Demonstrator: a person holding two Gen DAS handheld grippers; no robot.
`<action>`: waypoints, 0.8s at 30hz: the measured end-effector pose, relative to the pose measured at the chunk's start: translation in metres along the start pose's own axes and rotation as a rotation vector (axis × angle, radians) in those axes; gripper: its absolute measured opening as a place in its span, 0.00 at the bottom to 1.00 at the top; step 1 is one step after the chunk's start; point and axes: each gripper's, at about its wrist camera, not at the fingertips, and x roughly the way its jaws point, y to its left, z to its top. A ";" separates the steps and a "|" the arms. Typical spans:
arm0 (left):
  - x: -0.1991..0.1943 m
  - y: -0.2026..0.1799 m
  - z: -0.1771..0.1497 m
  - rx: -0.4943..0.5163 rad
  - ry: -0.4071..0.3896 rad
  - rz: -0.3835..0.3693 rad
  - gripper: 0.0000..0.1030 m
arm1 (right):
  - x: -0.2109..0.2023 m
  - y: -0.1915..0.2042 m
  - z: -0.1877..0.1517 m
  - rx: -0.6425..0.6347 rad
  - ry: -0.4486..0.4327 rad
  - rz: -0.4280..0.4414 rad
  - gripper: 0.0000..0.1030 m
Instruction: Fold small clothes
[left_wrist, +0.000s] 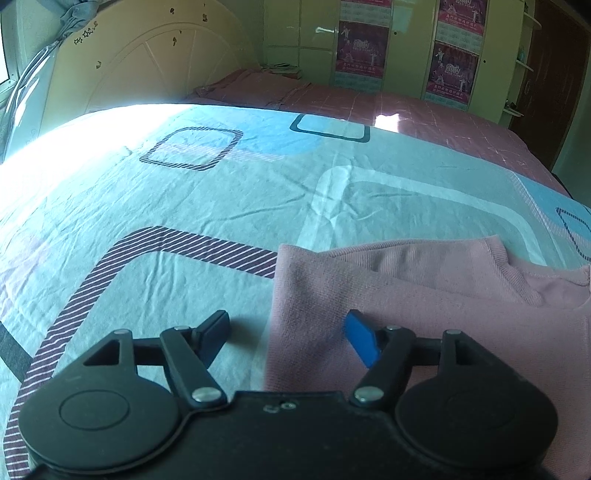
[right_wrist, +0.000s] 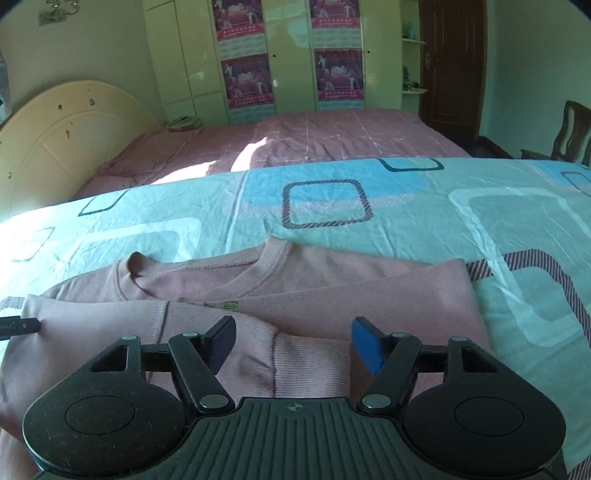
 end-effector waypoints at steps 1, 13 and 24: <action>0.001 -0.001 0.000 0.002 -0.001 0.003 0.69 | 0.005 0.004 -0.001 -0.008 0.003 0.004 0.65; 0.003 0.006 0.000 0.009 0.003 0.024 0.81 | 0.040 0.006 -0.014 -0.118 0.087 -0.074 0.41; -0.071 -0.008 -0.037 0.063 -0.035 -0.107 0.68 | -0.022 0.023 -0.024 -0.092 0.036 0.075 0.41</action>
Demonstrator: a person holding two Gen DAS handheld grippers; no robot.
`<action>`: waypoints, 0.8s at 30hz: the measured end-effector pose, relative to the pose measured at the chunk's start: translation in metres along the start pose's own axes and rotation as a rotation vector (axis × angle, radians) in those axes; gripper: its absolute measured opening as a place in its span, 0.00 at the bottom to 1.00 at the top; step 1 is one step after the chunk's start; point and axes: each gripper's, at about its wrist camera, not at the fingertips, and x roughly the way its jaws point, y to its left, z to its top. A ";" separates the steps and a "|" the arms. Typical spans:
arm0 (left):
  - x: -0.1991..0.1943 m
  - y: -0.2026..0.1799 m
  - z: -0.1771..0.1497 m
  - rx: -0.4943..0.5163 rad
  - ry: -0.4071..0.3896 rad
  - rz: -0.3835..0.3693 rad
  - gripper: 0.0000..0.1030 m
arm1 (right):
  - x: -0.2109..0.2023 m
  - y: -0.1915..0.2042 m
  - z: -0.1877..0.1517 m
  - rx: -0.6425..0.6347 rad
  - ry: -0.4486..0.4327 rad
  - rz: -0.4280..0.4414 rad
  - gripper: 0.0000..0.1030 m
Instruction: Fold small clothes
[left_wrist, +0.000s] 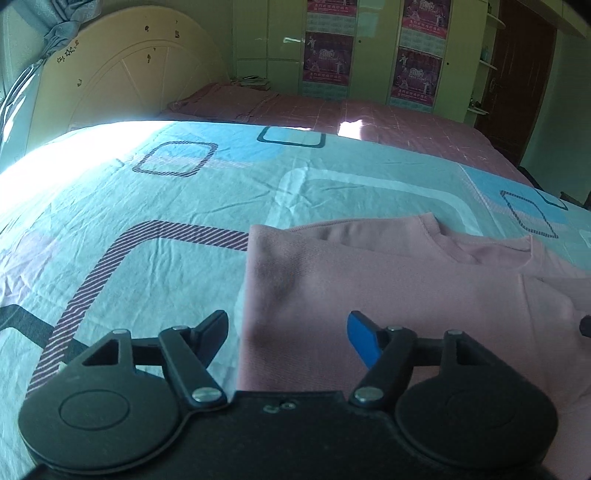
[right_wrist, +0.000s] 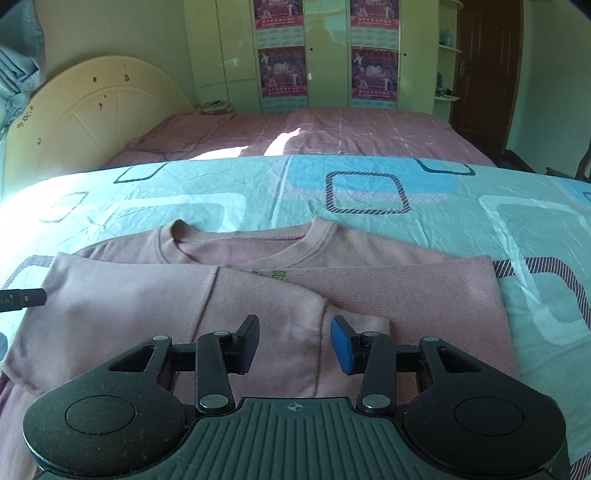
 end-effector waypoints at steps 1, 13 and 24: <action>-0.005 -0.005 -0.006 0.004 0.005 -0.017 0.68 | -0.002 0.005 -0.004 -0.009 0.007 0.010 0.41; -0.014 -0.022 -0.057 0.065 0.057 -0.013 0.71 | -0.006 -0.018 -0.048 -0.012 0.094 -0.046 0.41; -0.050 -0.035 -0.068 0.025 0.059 0.006 0.69 | -0.047 -0.038 -0.053 0.029 0.072 0.046 0.42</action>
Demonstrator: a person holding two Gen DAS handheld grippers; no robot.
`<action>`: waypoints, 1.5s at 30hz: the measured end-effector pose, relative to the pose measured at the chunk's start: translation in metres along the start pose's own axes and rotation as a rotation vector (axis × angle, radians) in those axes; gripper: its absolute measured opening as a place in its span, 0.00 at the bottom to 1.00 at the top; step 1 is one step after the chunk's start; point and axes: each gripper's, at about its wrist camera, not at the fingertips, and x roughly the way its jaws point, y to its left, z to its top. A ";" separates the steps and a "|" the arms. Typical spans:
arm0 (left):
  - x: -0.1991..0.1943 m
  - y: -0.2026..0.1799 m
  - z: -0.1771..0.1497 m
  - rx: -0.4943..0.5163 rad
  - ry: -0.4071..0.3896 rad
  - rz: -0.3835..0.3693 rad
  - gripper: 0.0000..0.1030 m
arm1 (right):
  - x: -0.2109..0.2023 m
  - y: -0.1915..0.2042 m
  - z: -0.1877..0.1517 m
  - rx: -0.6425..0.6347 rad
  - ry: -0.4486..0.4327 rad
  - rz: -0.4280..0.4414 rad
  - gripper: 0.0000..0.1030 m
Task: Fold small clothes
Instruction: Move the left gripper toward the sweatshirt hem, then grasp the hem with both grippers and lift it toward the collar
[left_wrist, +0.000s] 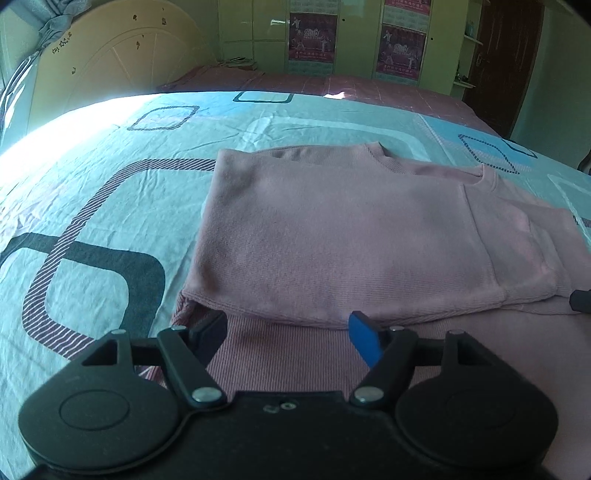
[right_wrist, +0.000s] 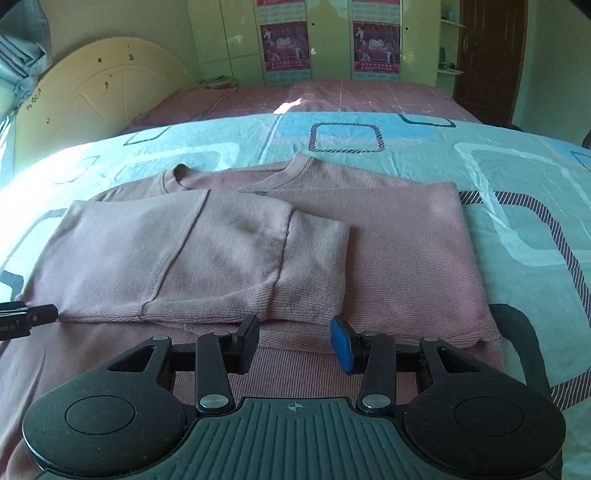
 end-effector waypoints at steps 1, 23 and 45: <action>-0.005 -0.003 -0.002 0.001 -0.005 0.000 0.69 | -0.005 0.003 -0.002 -0.006 0.001 0.023 0.42; -0.086 0.024 -0.131 0.085 0.041 0.015 0.80 | -0.091 -0.006 -0.143 -0.097 0.084 -0.102 0.41; -0.149 0.085 -0.191 -0.042 0.129 -0.127 0.63 | -0.188 -0.037 -0.212 0.188 0.059 -0.283 0.74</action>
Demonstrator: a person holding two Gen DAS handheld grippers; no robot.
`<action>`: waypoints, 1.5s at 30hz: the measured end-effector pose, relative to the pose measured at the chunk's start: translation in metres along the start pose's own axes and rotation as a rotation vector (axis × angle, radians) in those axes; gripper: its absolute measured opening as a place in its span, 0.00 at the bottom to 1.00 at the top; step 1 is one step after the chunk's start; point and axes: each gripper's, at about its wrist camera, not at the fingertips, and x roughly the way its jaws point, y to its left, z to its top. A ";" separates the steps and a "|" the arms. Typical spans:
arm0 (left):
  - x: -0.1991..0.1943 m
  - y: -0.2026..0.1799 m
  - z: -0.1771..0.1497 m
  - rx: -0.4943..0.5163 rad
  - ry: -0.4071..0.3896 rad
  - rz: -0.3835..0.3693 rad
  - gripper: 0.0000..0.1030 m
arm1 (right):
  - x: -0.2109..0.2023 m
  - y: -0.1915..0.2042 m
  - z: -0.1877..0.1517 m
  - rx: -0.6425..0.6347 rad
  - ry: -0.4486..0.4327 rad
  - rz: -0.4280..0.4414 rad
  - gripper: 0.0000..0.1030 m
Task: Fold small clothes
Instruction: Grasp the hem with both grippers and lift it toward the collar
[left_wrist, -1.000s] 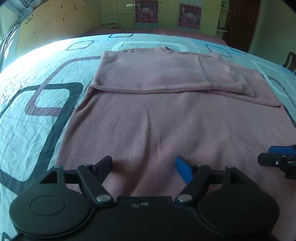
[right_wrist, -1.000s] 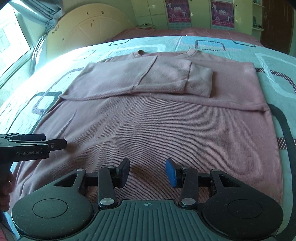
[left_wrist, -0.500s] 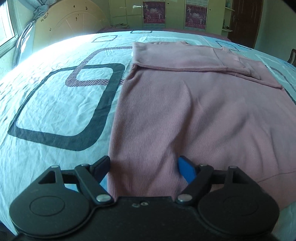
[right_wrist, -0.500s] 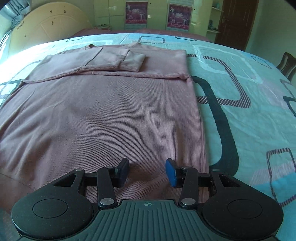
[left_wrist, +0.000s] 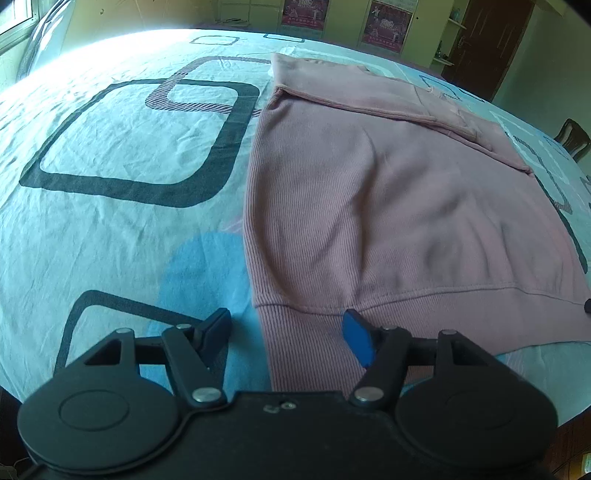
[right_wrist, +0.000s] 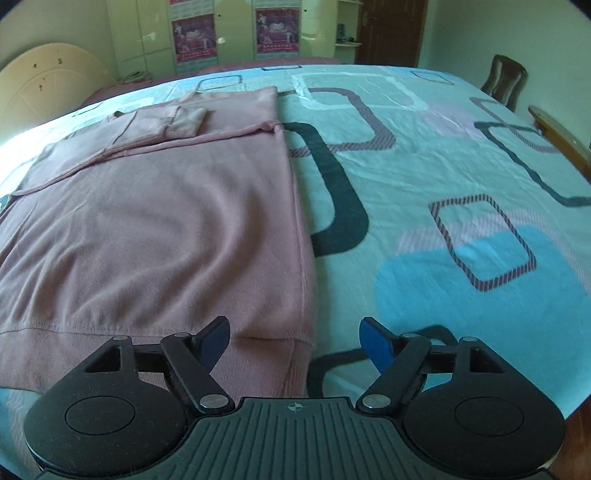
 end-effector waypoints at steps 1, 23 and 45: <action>0.000 0.000 0.001 -0.005 0.007 -0.010 0.63 | 0.000 -0.002 -0.003 0.019 0.010 0.015 0.74; -0.032 -0.015 0.058 -0.021 -0.147 -0.169 0.06 | -0.037 -0.002 0.040 0.115 -0.045 0.243 0.10; 0.012 -0.034 0.218 -0.138 -0.356 -0.161 0.06 | 0.027 0.009 0.219 0.220 -0.230 0.348 0.08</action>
